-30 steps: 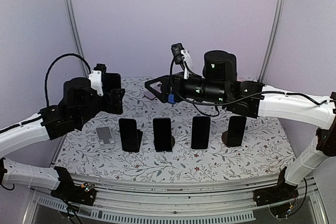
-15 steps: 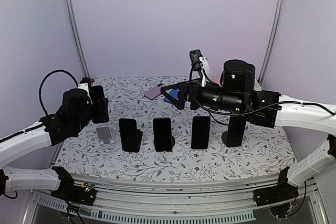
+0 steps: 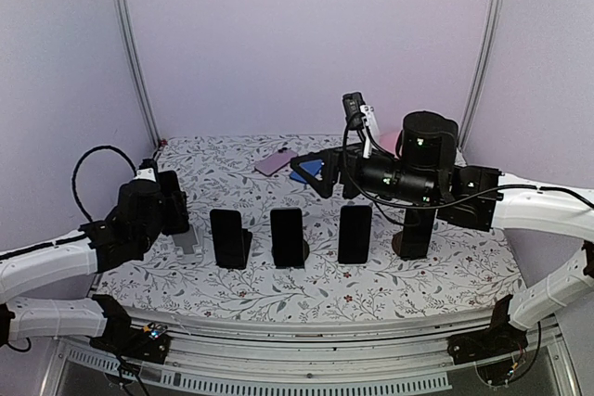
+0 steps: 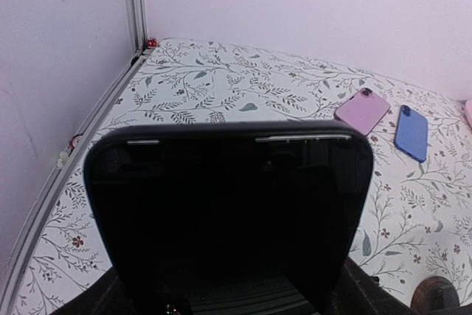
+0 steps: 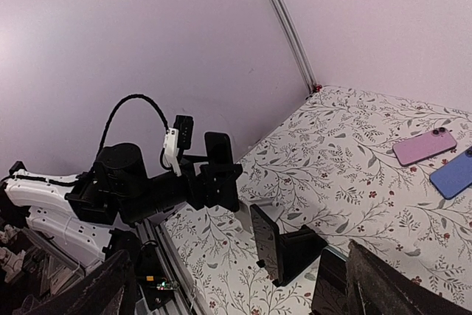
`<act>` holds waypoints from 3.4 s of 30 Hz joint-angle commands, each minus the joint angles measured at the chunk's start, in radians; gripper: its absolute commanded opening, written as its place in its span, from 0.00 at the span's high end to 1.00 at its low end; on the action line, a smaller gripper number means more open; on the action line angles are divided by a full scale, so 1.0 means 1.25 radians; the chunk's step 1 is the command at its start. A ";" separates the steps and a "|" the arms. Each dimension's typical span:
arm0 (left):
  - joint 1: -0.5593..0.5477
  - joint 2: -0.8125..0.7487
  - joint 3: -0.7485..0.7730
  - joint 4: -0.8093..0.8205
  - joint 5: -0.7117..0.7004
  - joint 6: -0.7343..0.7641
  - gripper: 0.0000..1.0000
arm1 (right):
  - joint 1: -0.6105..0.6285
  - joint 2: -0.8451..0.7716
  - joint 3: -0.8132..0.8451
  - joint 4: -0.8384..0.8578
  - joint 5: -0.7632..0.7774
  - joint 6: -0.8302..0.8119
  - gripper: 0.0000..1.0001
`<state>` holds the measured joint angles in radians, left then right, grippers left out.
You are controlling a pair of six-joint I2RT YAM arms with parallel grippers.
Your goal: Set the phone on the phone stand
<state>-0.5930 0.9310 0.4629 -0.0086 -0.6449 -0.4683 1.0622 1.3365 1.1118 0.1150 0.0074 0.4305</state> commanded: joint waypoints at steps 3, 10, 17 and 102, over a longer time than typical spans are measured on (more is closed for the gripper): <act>-0.058 0.010 -0.034 0.107 -0.086 -0.026 0.64 | 0.006 -0.024 -0.013 0.023 0.003 0.008 0.01; -0.090 0.029 -0.091 0.211 -0.124 -0.019 0.64 | 0.006 -0.029 -0.017 0.024 0.001 0.009 0.01; -0.101 0.053 -0.137 0.286 -0.136 -0.014 0.64 | 0.006 -0.035 -0.023 0.023 0.001 0.012 0.01; -0.203 0.261 -0.179 0.409 -0.281 -0.067 0.55 | 0.006 -0.075 -0.070 0.033 -0.021 0.024 0.01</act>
<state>-0.8341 1.2648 0.2432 0.4282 -0.9565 -0.5800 1.0622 1.2667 1.0336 0.1284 -0.0101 0.4545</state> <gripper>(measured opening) 0.737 0.989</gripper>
